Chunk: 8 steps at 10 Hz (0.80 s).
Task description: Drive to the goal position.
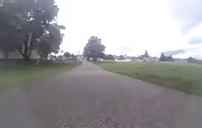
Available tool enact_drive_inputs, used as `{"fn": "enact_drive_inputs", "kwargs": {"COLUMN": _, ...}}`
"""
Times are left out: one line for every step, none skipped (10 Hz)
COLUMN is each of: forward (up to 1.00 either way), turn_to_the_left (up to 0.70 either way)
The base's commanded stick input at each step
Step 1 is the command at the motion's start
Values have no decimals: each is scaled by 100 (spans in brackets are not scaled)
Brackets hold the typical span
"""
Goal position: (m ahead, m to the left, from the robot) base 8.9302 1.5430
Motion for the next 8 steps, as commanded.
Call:
{"fn": "enact_drive_inputs", "kwargs": {"forward": 100, "turn_to_the_left": 0}}
{"fn": "enact_drive_inputs", "kwargs": {"forward": 100, "turn_to_the_left": 0}}
{"fn": "enact_drive_inputs", "kwargs": {"forward": 100, "turn_to_the_left": 0}}
{"fn": "enact_drive_inputs", "kwargs": {"forward": 100, "turn_to_the_left": 0}}
{"fn": "enact_drive_inputs", "kwargs": {"forward": 100, "turn_to_the_left": 0}}
{"fn": "enact_drive_inputs", "kwargs": {"forward": 100, "turn_to_the_left": 0}}
{"fn": "enact_drive_inputs", "kwargs": {"forward": 100, "turn_to_the_left": 0}}
{"fn": "enact_drive_inputs", "kwargs": {"forward": 100, "turn_to_the_left": 0}}
